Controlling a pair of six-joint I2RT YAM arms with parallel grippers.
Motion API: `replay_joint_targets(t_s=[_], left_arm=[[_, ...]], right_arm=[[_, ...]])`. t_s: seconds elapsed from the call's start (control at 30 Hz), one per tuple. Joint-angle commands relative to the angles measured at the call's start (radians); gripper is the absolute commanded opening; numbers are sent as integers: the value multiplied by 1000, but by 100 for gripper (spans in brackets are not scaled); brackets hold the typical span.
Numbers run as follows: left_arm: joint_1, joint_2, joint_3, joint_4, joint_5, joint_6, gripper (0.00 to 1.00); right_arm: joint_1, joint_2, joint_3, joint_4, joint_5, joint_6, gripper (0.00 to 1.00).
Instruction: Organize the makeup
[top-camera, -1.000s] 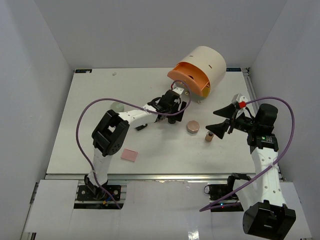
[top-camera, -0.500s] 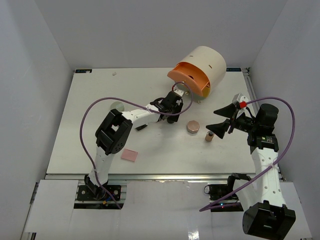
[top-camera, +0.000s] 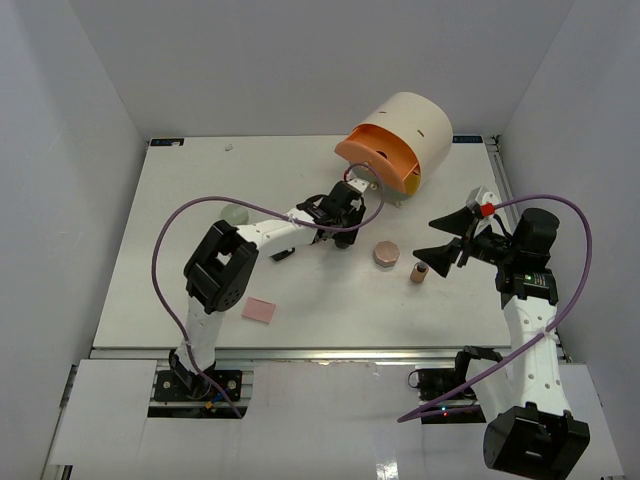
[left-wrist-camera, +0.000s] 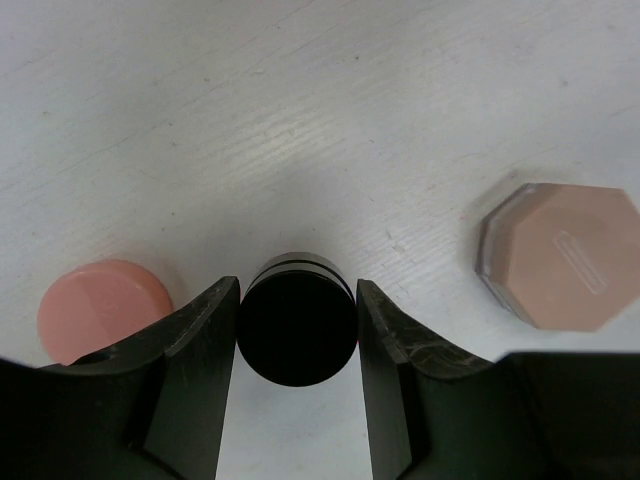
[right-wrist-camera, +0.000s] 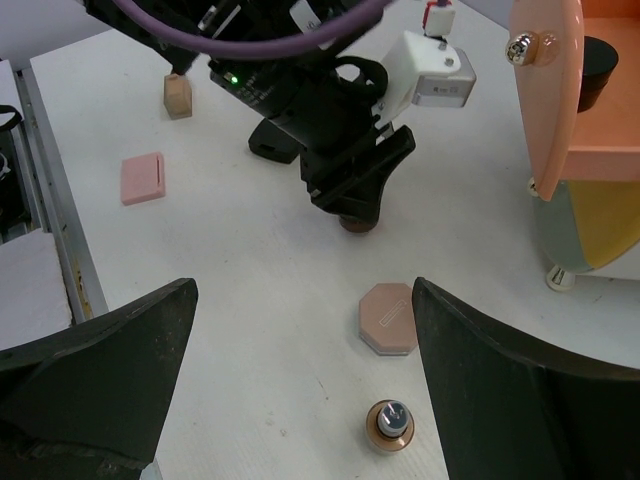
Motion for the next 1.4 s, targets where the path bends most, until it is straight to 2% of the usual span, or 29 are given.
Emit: replay_joint_targets(t_s=[0.0,0.2,0.33,0.53,0.73,1.13,1.27,1.37], left_arm=[[-25,-241,9,51,42,3,17],[-38,-323,112,85,89,11,15],[-38,-308,235,92,114,4,14],[-39,-169,541,48,137,10,14],[-39,24,782,19,76,41,15],[-39,138,821,71,-1,90,19],[-38,145,810,71,-23,90,27],[-38,151,803,69,-37,93,42]], right_arm=[[-5,-18,1,31,-3,13,95],[-7,-21,2,31,7,13,95],[-8,-23,0,31,8,12,94],[-9,-21,-1,31,10,11,95],[-18,-29,-5,31,13,11,95],[-24,-30,-7,34,15,11,95],[-24,-30,-9,33,13,11,95],[-25,-30,-8,34,11,12,95]])
